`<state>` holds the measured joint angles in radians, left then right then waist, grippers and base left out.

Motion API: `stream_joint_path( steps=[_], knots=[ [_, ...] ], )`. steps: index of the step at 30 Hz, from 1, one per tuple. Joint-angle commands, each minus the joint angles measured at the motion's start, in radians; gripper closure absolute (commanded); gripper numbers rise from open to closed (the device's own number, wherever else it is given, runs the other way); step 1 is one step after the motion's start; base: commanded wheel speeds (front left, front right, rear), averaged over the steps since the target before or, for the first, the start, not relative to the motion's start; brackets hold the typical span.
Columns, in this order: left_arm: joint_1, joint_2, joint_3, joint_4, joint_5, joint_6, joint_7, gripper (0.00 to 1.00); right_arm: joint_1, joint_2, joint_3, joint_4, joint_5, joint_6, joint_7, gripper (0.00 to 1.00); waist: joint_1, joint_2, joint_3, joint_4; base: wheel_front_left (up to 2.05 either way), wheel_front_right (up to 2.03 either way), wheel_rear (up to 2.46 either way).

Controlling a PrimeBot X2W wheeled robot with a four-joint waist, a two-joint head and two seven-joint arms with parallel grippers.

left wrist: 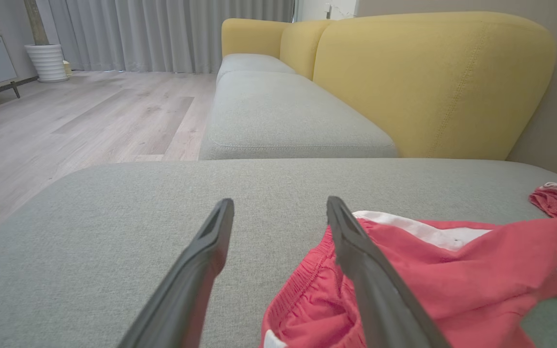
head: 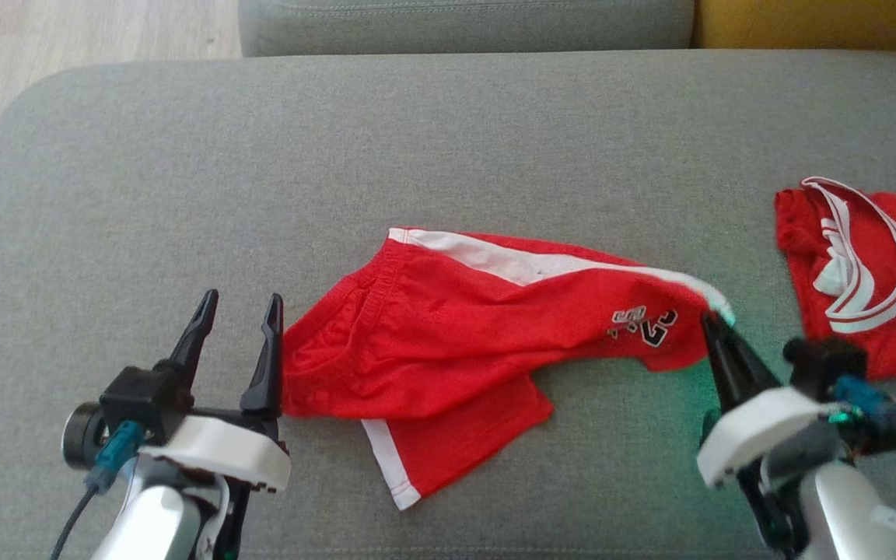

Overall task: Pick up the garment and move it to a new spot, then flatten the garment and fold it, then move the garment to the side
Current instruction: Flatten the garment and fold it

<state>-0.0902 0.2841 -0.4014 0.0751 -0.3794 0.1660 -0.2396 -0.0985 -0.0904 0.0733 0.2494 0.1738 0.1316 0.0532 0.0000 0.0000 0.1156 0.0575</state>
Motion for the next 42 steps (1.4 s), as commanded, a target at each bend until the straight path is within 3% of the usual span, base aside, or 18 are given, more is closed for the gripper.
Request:
stream_joint_path(
  steps=[1,8,14,15,16,17,21,29,42],
  knots=[
    [-0.038,0.013,0.040,-0.028,0.008,0.000,-0.010,0.00,0.024,-0.032,0.037,-0.046,-0.020,-0.001,0.021,1.00,0.0000,0.0000,-0.003,-0.001,0.00,0.00,0.00],
    [-0.038,0.014,0.037,-0.028,0.005,0.001,-0.011,0.00,0.114,-0.132,0.081,-0.036,-0.070,-0.001,0.111,1.00,0.0000,0.0000,-0.005,-0.005,0.00,0.00,0.00],
    [-0.041,0.015,0.034,-0.024,0.004,0.002,-0.011,0.00,0.098,-0.134,0.087,0.024,-0.070,-0.001,0.113,1.00,0.0000,0.0000,-0.007,-0.008,0.00,0.00,0.00],
    [-0.041,0.015,0.034,-0.023,0.003,0.002,-0.011,0.00,0.092,-0.129,0.089,0.038,-0.064,-0.001,0.110,0.81,0.0000,0.0000,-0.009,-0.008,0.00,0.00,0.00],
    [-0.039,0.015,0.032,-0.021,0.002,0.002,-0.011,0.00,0.085,-0.123,0.088,0.046,-0.060,-0.001,0.100,0.05,0.0000,0.0000,-0.012,-0.008,0.00,0.00,0.00],
    [-0.038,0.015,0.031,-0.019,0.001,0.002,-0.011,0.00,0.081,-0.115,0.087,0.051,-0.052,-0.001,0.090,0.00,0.0000,0.0000,-0.017,-0.007,0.00,0.00,0.00],
    [-0.023,0.013,0.028,-0.014,-0.003,0.007,-0.011,0.00,0.086,-0.082,0.079,0.000,-0.007,-0.001,0.035,0.00,0.0000,0.0000,-0.041,-0.008,0.00,0.00,0.00],
    [0.019,0.018,0.029,-0.024,-0.006,0.031,-0.009,0.00,0.137,-0.029,0.031,-0.234,0.025,-0.001,-0.045,0.00,0.0000,0.0000,-0.086,-0.020,0.00,0.00,0.00],
    [0.080,0.028,0.016,-0.062,-0.006,0.062,0.015,0.00,0.208,0.021,-0.015,-0.373,-0.009,-0.001,-0.007,0.00,0.0000,0.0000,-0.134,-0.022,0.00,0.00,0.00]
  ],
)
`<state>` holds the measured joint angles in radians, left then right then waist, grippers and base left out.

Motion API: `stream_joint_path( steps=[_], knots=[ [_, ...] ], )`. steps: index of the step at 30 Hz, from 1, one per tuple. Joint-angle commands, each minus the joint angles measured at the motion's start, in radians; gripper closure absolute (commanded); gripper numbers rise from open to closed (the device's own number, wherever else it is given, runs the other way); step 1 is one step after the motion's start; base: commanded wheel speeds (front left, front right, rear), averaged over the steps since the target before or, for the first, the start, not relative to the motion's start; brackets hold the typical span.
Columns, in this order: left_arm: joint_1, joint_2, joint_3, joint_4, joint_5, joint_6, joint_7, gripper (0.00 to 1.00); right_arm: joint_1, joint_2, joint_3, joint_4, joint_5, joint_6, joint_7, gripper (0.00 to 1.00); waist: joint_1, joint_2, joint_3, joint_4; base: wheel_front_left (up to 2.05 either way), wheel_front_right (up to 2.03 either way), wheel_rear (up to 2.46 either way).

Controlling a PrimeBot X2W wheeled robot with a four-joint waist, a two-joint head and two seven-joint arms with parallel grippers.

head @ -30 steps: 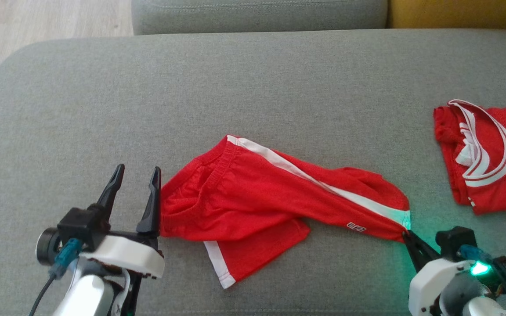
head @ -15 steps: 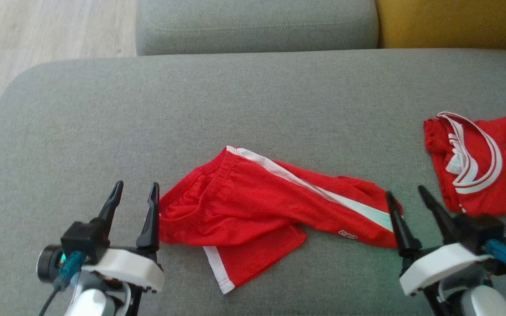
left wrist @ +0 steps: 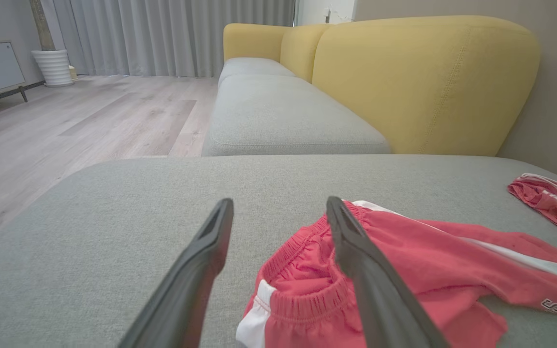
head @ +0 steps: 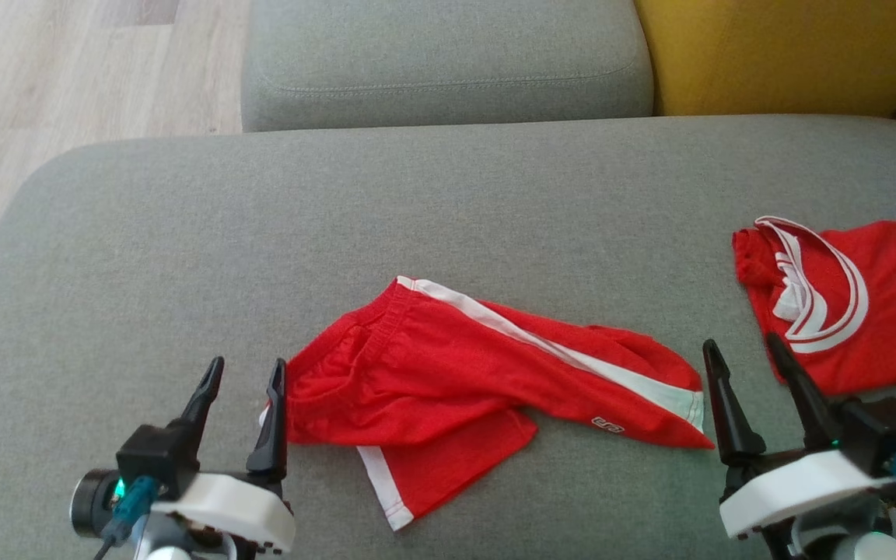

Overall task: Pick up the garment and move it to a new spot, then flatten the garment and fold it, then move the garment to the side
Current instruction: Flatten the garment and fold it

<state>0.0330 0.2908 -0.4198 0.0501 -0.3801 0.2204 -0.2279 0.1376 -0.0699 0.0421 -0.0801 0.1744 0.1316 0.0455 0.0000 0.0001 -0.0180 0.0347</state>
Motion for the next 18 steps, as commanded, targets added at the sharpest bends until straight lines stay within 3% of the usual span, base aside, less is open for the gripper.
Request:
stream_joint_path(
  steps=[1,12,18],
  knots=[
    [-0.042,0.022,0.033,-0.038,-0.006,0.009,0.004,0.00,-0.026,0.002,0.015,-0.046,-0.010,-0.001,0.002,0.00,0.0000,-0.0001,0.000,0.001,0.00,0.00,0.00],
    [-0.062,0.023,0.017,-0.041,-0.005,0.006,0.017,0.00,-0.022,0.012,0.006,-0.053,-0.013,-0.001,0.012,0.00,0.0000,-0.0001,0.007,0.005,0.00,0.00,0.00],
    [-0.145,-0.008,-0.032,-0.012,-0.008,-0.039,0.054,0.00,-0.034,0.014,0.006,-0.057,-0.013,-0.001,0.014,0.00,0.0000,-0.0001,0.033,-0.003,0.00,0.00,0.00]
  ],
)
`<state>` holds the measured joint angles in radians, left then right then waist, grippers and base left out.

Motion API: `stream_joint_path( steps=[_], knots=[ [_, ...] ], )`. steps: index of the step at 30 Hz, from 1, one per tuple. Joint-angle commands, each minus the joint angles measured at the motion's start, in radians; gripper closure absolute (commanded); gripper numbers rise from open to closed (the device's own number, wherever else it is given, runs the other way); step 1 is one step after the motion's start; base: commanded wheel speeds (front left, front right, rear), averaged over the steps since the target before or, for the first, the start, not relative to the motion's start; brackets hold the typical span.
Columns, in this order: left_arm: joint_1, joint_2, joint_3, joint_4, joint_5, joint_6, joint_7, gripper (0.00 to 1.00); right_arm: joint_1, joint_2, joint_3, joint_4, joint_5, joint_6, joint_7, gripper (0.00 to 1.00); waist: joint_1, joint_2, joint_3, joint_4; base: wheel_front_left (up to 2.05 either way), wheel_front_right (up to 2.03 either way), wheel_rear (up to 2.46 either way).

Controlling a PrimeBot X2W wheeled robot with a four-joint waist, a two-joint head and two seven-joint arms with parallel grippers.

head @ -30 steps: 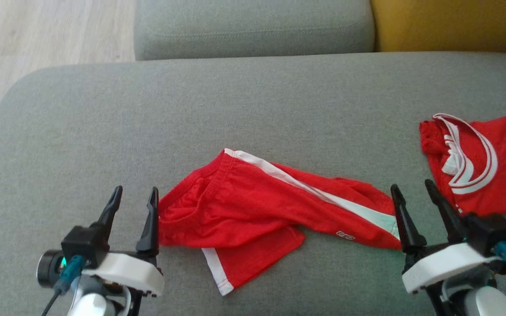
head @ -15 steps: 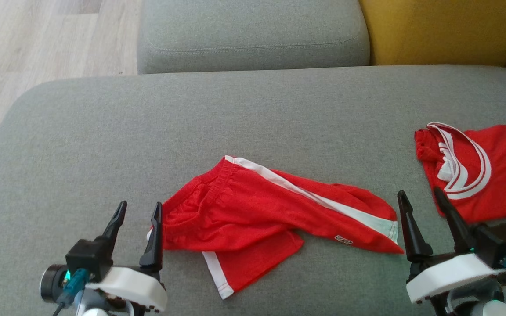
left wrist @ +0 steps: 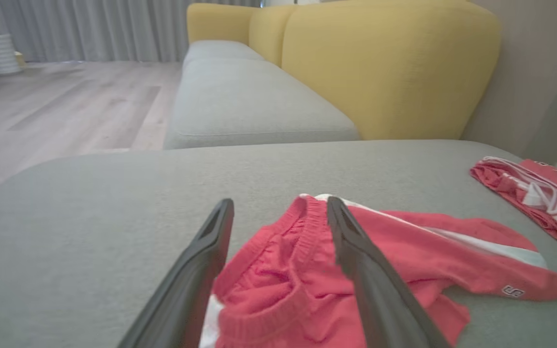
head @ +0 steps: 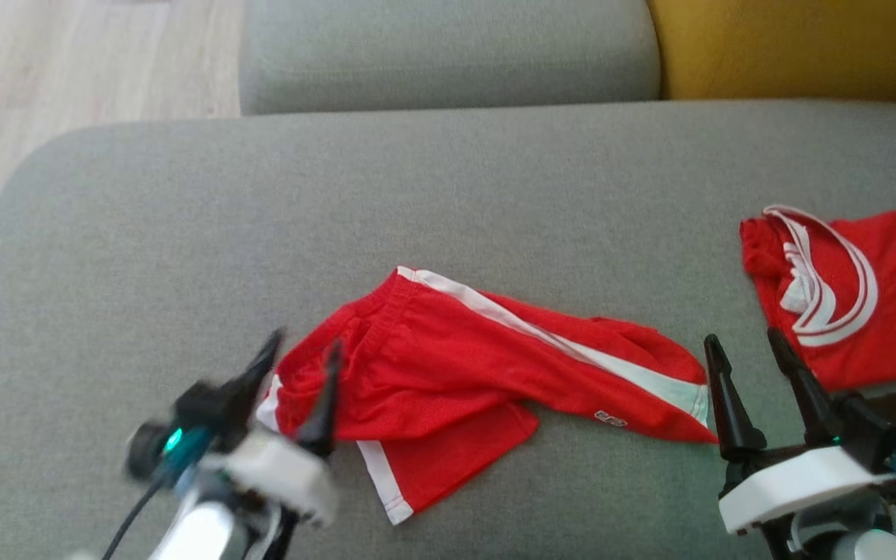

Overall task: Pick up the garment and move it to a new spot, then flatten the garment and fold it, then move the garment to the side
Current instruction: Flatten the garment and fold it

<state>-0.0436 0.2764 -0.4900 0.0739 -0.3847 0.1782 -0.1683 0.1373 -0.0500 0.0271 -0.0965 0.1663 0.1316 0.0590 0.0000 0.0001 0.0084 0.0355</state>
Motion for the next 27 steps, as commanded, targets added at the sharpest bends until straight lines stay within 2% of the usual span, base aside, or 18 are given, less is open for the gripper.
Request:
stream_joint_path(
  steps=[1,7,11,18,19,21,23,27],
  knots=[
    [-0.095,-0.005,0.024,-0.021,-0.007,-0.013,0.007,0.00,-0.039,-0.005,0.023,-0.041,-0.004,-0.001,0.002,0.00,0.0000,-0.0001,0.018,-0.007,0.00,0.00,0.00],
    [-0.279,-0.076,-0.033,0.145,-0.043,-0.106,0.093,0.00,-0.076,-0.004,0.039,-0.040,-0.002,-0.001,0.000,0.00,0.0000,-0.0001,0.079,-0.045,0.00,0.00,0.00],
    [-0.405,-0.112,-0.024,0.352,-0.089,-0.161,0.130,0.00,-0.100,-0.003,0.043,-0.029,0.003,-0.001,-0.005,0.00,0.0000,-0.0001,0.115,-0.085,0.00,0.00,0.00],
    [-0.513,-0.148,0.006,0.611,-0.170,-0.237,0.162,0.00,-0.112,-0.002,0.038,-0.012,0.009,-0.001,-0.015,0.00,0.0000,-0.0001,0.140,-0.117,0.00,0.00,0.00],
    [-0.521,-0.153,0.008,0.636,-0.182,-0.247,0.166,0.50,-0.112,-0.002,0.036,-0.010,0.011,-0.001,-0.016,0.00,0.0000,-0.0001,0.142,-0.118,0.00,0.00,0.00],
    [-0.535,-0.161,0.009,0.676,-0.207,-0.268,0.174,1.00,-0.114,-0.001,0.034,-0.008,0.012,-0.001,-0.019,0.00,0.0000,-0.0001,0.146,-0.118,0.00,0.00,0.00],
    [-0.549,-0.164,0.000,0.701,-0.212,-0.282,0.163,1.00,-0.116,-0.001,0.031,-0.007,0.014,-0.001,-0.021,0.00,0.0000,-0.0001,0.150,-0.117,0.00,0.00,0.00],
    [-0.565,-0.158,-0.016,0.701,-0.188,-0.290,0.076,1.00,-0.119,-0.001,0.028,-0.001,0.020,-0.001,-0.025,0.00,0.0000,-0.0001,0.149,-0.109,0.00,0.00,0.00]
  ],
)
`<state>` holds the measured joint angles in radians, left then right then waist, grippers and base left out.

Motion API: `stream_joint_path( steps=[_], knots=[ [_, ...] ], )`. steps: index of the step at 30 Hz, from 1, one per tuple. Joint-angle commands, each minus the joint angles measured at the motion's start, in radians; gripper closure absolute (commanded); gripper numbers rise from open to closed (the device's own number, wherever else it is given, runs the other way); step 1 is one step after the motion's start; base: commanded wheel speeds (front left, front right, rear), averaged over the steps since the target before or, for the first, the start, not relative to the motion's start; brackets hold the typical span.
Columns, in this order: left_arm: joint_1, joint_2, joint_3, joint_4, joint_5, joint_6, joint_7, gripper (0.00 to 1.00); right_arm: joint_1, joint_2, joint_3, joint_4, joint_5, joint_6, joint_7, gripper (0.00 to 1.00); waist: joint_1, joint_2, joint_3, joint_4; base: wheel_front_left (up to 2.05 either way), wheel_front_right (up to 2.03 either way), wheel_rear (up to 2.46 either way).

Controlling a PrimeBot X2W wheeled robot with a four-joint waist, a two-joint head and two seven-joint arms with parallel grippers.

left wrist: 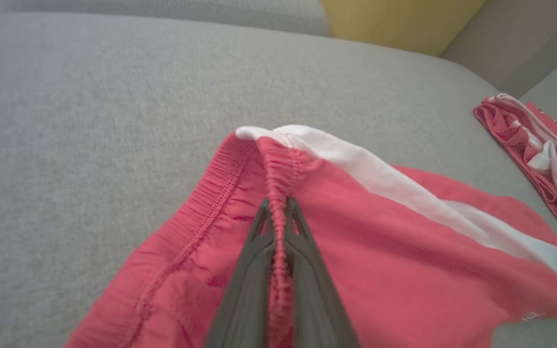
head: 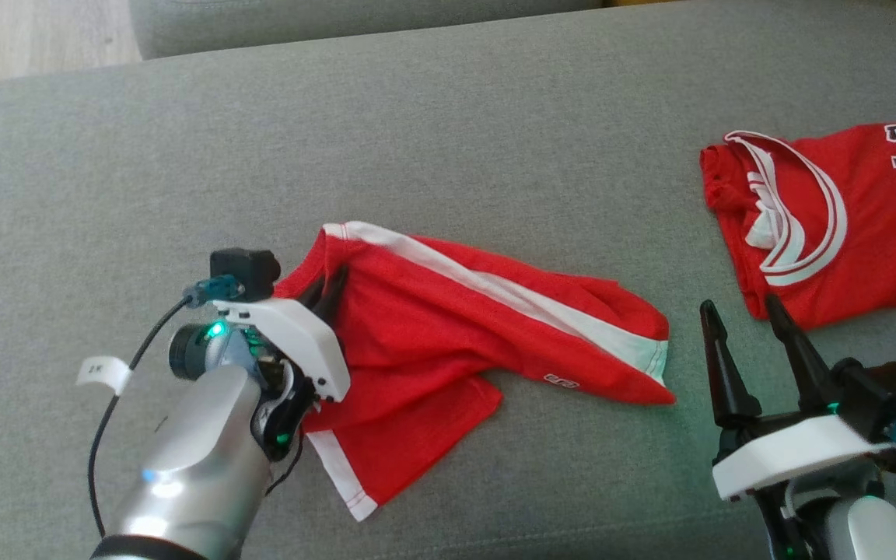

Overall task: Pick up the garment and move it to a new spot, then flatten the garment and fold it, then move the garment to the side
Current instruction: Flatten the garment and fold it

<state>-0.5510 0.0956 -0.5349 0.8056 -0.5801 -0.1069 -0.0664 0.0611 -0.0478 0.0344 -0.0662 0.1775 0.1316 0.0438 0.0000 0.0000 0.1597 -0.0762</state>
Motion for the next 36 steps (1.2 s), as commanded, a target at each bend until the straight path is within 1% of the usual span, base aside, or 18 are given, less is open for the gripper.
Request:
stream_joint_path(
  steps=[1,3,6,11,13,14,15,19,20,21,22,24,27,32,36],
  knots=[
    [-0.051,0.023,0.026,-0.037,0.009,-0.005,-0.041,1.00,-0.042,-0.003,0.020,-0.030,0.010,-0.001,-0.011,0.00,0.0000,0.0000,-0.005,0.006,0.00,0.00,0.00],
    [-0.021,0.025,0.024,-0.063,0.004,-0.007,-0.063,1.00,-0.037,-0.003,0.017,-0.026,0.017,-0.001,-0.009,0.00,0.0000,0.0000,-0.011,0.012,0.00,0.00,0.00],
    [0.059,0.043,0.022,-0.119,-0.010,-0.002,-0.062,1.00,-0.025,-0.003,0.005,-0.022,0.029,-0.001,-0.006,0.00,0.0000,0.0000,-0.017,0.026,0.00,0.00,0.00],
    [0.224,0.100,0.025,-0.260,-0.031,0.041,-0.018,1.00,-0.011,-0.003,-0.015,-0.023,0.035,-0.001,0.003,0.00,0.0000,0.0000,-0.017,0.053,0.00,0.00,0.00],
    [0.282,0.125,0.028,-0.328,-0.034,0.066,-0.002,1.00,-0.012,-0.003,-0.021,-0.025,0.034,-0.001,0.007,0.00,0.0000,0.0000,-0.014,0.061,0.00,0.00,0.00],
    [0.306,0.133,0.031,-0.362,-0.039,0.079,0.007,1.00,-0.013,-0.003,-0.026,-0.026,0.033,-0.001,0.009,0.00,0.0000,0.0000,-0.012,0.068,0.00,0.00,0.00],
    [0.306,0.133,0.031,-0.362,-0.039,0.079,0.007,1.00,-0.013,-0.003,-0.026,-0.026,0.033,-0.001,0.009,0.00,0.0000,0.0000,-0.012,0.068,0.00,0.00,0.00],
    [0.374,0.154,0.032,-0.463,-0.047,0.119,0.042,1.00,-0.020,-0.002,-0.036,-0.030,0.034,-0.001,0.019,0.00,0.0000,0.0000,-0.010,0.084,0.00,0.00,0.00],
    [0.385,0.153,0.034,-0.480,-0.052,0.127,0.048,0.69,-0.022,-0.002,-0.038,-0.030,0.032,-0.001,0.022,0.00,0.0000,0.0000,-0.012,0.087,0.00,0.00,0.00],
    [0.393,0.155,0.036,-0.496,-0.050,0.138,0.047,0.03,-0.024,-0.002,-0.039,-0.032,0.028,-0.001,0.024,0.00,0.0000,0.0000,-0.013,0.089,0.00,0.00,0.00],
    [0.399,0.155,0.037,-0.513,-0.047,0.147,0.043,0.00,-0.026,-0.002,-0.040,-0.033,0.026,-0.001,0.026,0.00,0.0000,0.0000,-0.015,0.090,0.00,0.00,0.00],
    [0.413,0.151,0.042,-0.544,-0.044,0.166,0.027,0.00,-0.028,-0.002,-0.043,-0.039,0.016,-0.001,0.027,0.00,0.0000,0.0000,-0.023,0.093,0.00,0.00,0.00],
    [0.436,0.151,0.057,-0.591,-0.020,0.210,-0.024,0.00,-0.026,-0.002,-0.042,-0.051,-0.008,-0.001,0.026,0.00,0.0000,0.0000,-0.041,0.091,0.00,0.00,0.00],
    [0.466,0.159,0.086,-0.677,0.058,0.300,-0.137,0.00,-0.017,-0.006,-0.033,-0.075,-0.051,-0.001,0.029,0.00,0.0000,0.0000,-0.075,0.090,0.00,0.00,0.00],
    [0.478,0.171,0.110,-0.749,0.134,0.365,-0.178,0.00,0.001,-0.009,-0.024,-0.081,-0.073,-0.001,0.034,0.00,0.0000,0.0000,-0.106,0.095,0.00,0.00,0.00]
  ],
)
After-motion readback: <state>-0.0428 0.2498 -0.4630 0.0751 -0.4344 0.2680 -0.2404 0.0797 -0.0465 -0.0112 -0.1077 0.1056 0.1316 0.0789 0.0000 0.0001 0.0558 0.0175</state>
